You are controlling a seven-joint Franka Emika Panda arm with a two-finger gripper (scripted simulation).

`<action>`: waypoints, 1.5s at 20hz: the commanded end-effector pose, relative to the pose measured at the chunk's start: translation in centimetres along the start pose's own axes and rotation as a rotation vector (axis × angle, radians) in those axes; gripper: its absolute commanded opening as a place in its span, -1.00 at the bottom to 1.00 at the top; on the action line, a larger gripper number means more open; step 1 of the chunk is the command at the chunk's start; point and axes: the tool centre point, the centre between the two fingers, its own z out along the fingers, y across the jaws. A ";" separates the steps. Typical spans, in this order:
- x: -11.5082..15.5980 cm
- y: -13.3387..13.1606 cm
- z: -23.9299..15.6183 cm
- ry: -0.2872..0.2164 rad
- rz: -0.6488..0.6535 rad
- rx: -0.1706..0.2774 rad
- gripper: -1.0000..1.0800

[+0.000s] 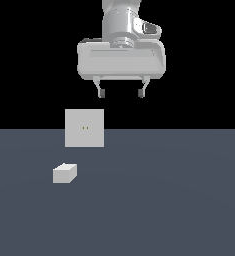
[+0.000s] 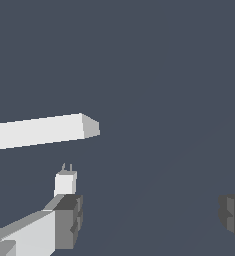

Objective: Plug the charger into the wall socket.

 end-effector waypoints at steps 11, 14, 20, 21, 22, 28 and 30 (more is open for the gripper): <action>-0.5 -0.7 0.6 0.029 0.004 0.000 0.92; -0.9 -1.1 1.0 0.049 0.006 0.000 0.92; -1.9 -2.4 2.1 0.106 0.014 0.000 0.92; -2.0 -2.6 2.4 0.117 0.015 0.000 0.92; -2.2 -2.9 2.6 0.129 0.017 0.000 0.92; -3.2 -4.5 4.2 0.198 0.025 0.001 0.92; -3.5 -5.1 4.7 0.221 0.028 0.002 0.92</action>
